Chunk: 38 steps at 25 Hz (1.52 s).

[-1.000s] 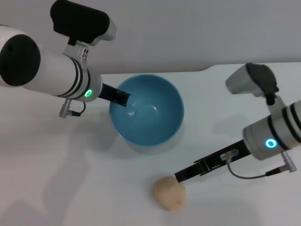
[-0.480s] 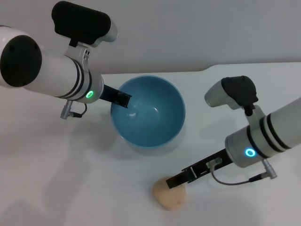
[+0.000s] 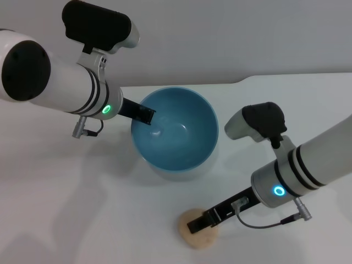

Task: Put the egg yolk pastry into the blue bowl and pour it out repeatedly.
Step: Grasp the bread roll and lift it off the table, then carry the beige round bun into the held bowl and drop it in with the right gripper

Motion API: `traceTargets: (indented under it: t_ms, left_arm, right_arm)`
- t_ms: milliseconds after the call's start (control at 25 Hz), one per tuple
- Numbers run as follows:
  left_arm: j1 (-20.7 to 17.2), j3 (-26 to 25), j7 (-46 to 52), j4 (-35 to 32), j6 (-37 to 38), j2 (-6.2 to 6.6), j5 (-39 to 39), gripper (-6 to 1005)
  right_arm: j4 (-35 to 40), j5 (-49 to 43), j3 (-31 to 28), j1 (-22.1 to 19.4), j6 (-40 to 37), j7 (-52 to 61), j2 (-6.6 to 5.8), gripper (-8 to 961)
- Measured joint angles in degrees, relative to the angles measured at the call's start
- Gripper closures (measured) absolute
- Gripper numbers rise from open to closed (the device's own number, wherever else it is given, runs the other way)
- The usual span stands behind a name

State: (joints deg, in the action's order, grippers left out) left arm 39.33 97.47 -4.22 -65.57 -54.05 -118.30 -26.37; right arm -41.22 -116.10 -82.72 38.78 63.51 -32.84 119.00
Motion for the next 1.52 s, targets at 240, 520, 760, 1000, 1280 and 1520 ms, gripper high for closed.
traceTargets:
  t_ms: [240,520,760,1000,1280,1520]
  left_arm:
    - [0.1,0.1,0.0,0.0,0.1,0.00,0.0,987]
    - [0.2,0.1,0.0,0.0,0.2,-0.01,0.0,987]
    - [0.2,0.1,-0.1,0.0,0.4,-0.07,0.0,986]
    - [0.2,0.1,-0.2,0.0,0.9,-0.09,0.0,986]
    - [0.2,0.1,-0.2,0.3,0.5,-0.09,0.0,987]
    - [0.4,0.1,-0.1,0.3,-1.0,-0.08,0.0,987]
  right_arm:
    - [0.2,-0.1,1.5,0.0,-1.1,-0.3,0.00,646]
    - [-0.7,-0.4,1.3,-0.6,-0.9,-1.1,-0.11,657]
    - [-5.4,-0.5,1.0,-2.6,0.4,-1.2,-0.41,701]
    - [-8.3,-0.5,0.1,-3.9,1.9,-1.3,-0.52,748]
    - [-24.7,0.1,-4.6,-11.1,7.9,-1.3,-0.42,833]
    - [-39.3,2.7,-9.1,-17.9,9.4,-1.3,-0.53,872]
